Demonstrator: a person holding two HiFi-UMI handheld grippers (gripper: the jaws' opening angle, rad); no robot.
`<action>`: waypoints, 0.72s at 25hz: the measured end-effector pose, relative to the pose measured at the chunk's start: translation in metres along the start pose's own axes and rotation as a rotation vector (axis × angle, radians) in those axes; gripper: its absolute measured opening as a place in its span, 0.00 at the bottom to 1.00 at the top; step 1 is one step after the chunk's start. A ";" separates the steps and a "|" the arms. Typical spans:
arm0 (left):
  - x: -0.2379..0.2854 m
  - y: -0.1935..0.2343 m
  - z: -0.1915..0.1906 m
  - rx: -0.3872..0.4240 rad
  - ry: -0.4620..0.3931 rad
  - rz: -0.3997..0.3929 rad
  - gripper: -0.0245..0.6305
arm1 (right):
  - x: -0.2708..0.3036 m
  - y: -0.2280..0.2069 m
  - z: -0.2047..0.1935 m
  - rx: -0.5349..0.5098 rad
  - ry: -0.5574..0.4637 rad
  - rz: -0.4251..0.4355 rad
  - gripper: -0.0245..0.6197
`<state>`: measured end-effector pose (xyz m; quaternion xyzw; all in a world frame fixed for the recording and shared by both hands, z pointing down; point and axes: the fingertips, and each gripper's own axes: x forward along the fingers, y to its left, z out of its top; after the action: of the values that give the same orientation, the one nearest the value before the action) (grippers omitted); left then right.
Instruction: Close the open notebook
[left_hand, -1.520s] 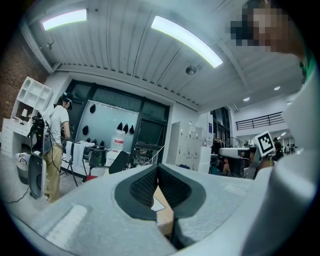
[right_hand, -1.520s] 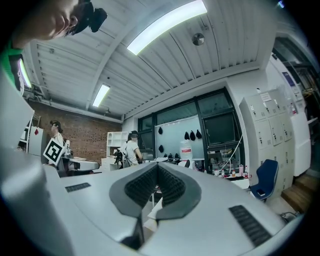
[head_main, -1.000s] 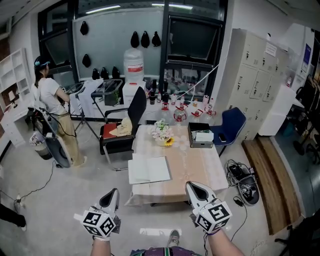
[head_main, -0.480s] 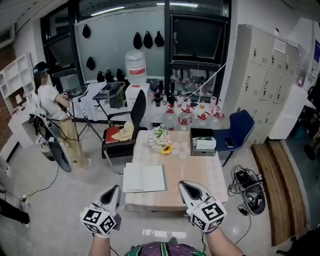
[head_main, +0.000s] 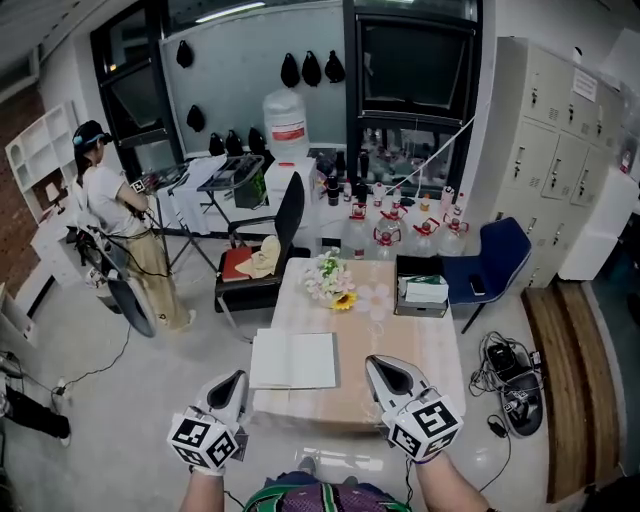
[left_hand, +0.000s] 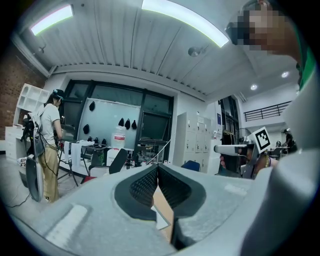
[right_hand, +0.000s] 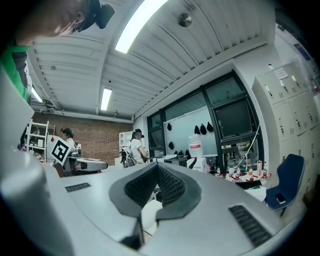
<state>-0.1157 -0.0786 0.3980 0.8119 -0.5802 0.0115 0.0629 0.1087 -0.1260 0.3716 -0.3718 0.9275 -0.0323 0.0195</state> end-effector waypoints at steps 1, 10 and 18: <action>0.004 0.005 0.000 -0.007 0.000 -0.005 0.06 | 0.007 -0.002 0.001 -0.001 0.004 -0.004 0.04; 0.043 0.049 -0.002 0.039 0.013 -0.075 0.07 | 0.055 -0.004 0.006 -0.052 0.024 -0.030 0.04; 0.069 0.068 -0.022 -0.008 0.046 -0.117 0.29 | 0.075 -0.001 0.001 -0.050 0.029 -0.046 0.04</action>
<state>-0.1565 -0.1629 0.4318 0.8438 -0.5301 0.0242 0.0798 0.0553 -0.1783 0.3696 -0.3929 0.9195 -0.0148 -0.0041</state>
